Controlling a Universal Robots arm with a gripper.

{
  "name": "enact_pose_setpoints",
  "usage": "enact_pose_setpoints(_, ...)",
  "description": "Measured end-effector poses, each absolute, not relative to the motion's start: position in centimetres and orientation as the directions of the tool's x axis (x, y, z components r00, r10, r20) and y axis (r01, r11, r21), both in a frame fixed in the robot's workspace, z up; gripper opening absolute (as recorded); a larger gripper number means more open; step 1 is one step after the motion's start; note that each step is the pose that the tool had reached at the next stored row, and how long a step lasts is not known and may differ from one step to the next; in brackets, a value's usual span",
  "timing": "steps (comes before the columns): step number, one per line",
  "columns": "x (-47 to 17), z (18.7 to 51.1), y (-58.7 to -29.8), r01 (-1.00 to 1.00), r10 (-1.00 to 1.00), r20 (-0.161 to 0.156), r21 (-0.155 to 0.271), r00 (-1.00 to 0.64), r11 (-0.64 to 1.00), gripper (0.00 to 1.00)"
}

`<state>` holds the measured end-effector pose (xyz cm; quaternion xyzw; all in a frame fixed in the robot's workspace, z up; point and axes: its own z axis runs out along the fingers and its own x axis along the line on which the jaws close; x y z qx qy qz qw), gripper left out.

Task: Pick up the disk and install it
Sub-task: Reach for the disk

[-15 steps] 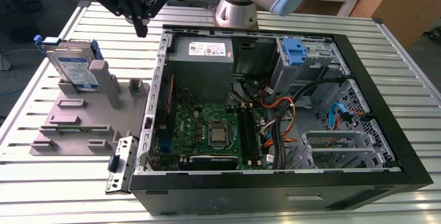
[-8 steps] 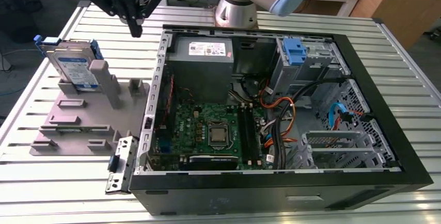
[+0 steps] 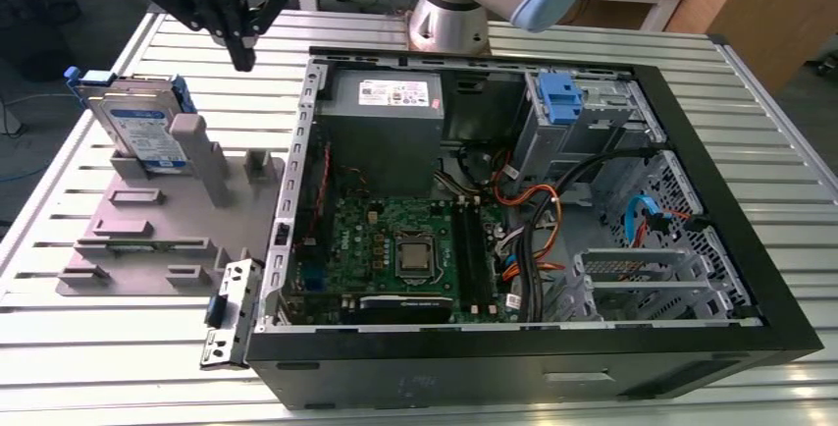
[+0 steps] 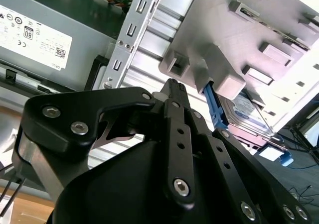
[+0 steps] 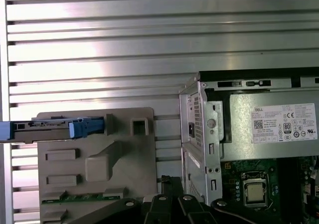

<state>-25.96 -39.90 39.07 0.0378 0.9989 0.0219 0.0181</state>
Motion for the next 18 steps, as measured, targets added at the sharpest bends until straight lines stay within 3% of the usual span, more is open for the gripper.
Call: enact_pose_setpoints(18,-28.1,38.9,-39.9,0.075,0.076,-0.034,0.045,-0.997,0.996,0.11)
